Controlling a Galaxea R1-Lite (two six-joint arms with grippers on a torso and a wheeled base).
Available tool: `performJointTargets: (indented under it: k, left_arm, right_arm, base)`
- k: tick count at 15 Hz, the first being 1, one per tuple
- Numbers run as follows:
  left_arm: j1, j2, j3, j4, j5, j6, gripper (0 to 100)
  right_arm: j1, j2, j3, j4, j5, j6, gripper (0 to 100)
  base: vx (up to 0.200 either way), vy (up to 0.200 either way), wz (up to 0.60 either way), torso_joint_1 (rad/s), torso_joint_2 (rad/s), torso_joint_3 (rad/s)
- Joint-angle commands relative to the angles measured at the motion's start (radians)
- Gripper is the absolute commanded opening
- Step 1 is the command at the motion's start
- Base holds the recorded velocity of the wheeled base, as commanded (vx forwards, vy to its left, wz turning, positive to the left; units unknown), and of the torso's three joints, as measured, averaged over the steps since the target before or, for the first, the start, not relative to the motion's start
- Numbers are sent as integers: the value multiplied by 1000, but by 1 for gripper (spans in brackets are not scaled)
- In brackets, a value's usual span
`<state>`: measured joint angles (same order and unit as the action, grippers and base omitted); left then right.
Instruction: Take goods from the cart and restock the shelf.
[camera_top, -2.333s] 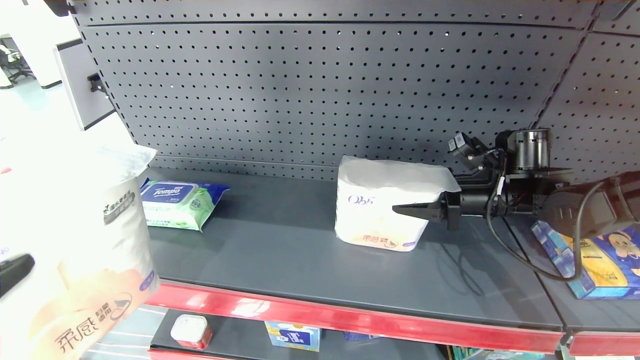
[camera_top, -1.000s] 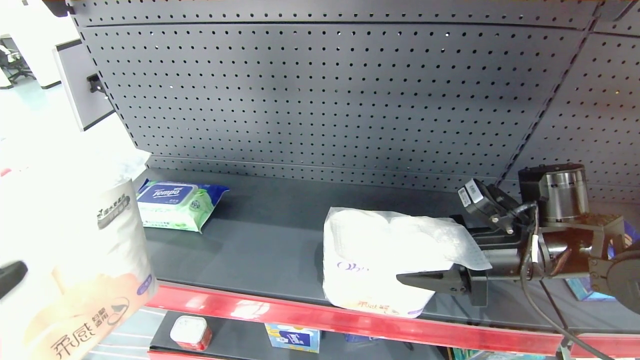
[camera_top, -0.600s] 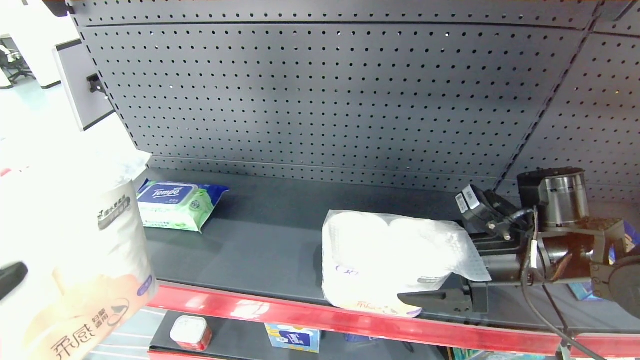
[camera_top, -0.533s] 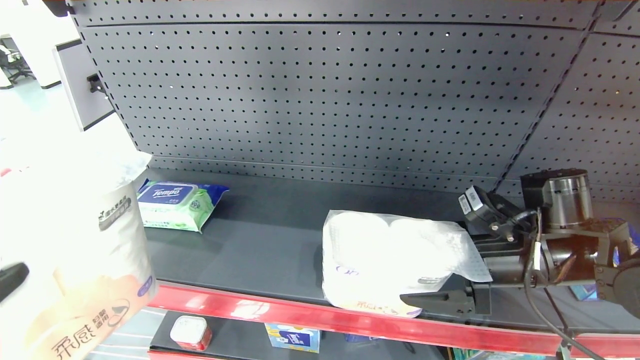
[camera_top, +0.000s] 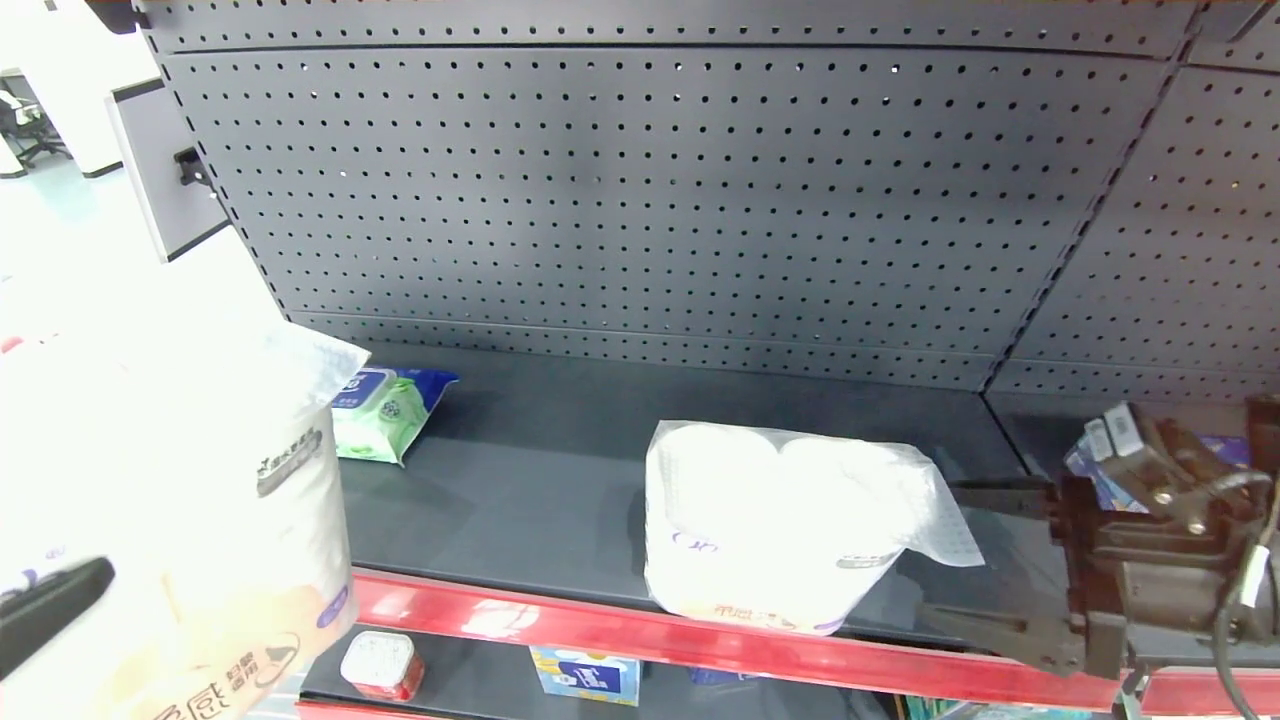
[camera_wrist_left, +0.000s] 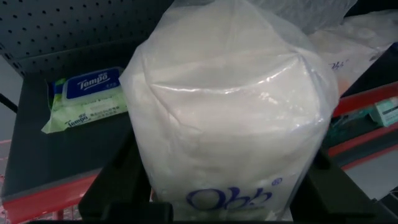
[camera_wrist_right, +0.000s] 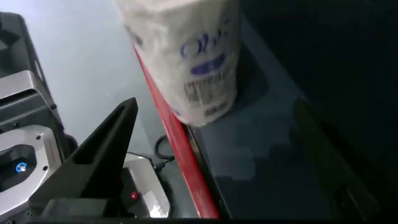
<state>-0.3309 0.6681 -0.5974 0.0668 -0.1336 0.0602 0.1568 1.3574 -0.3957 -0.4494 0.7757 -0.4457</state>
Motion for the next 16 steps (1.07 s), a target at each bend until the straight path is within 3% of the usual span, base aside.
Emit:
performJointTargets:
  k: [1,2,4,6,8,10,12,13,16]
  left_arm:
    - [0,61,-8,-2,-12,0,0]
    - [0,116,-31,-4,-21,0,0]
    - [0,200,-67,-36,-57,0,0]
    - [0,289,-82,-134,-124,0,0]
    - [0,373,-81,-242,-169,0,0]
    - [0,455,-84,-311,-236,0,0]
    - [0,513,-84,-375,-288,0,0]
    - [3,605,-87,-478,-376,0,0]
    - [6,846,-174,-731,-486,-2,0]
  right_arm:
    - [-158,-271,158,3,-9,4,100]
    - [-286,-417,222,1,-16,55,100]
    - [-447,-643,278,5,-67,229,100]
    - [-548,-821,304,11,-151,398,100]
    - [-609,-966,311,112,-193,427,100]
    - [-614,-1127,293,305,-207,426,100]
    - [-611,-1204,271,414,-204,426,100]
    - [-611,-1253,268,480,-205,426,100]
    - [-611,-1279,279,509,-208,427,100]
  base:
    - [0,0,0,0,0,0]
    - [0,0,0,0,0,0]
    - [0,0,0,0,0,0]
    - [0,0,0,0,0,0]
    - [0,0,0,0,0,0]
    - [0,0,0,0,0,0]
    - [0,0,0,0,0,0]
    - [0,0,0,0,0,0]
    - [0,0,0,0,0,0]
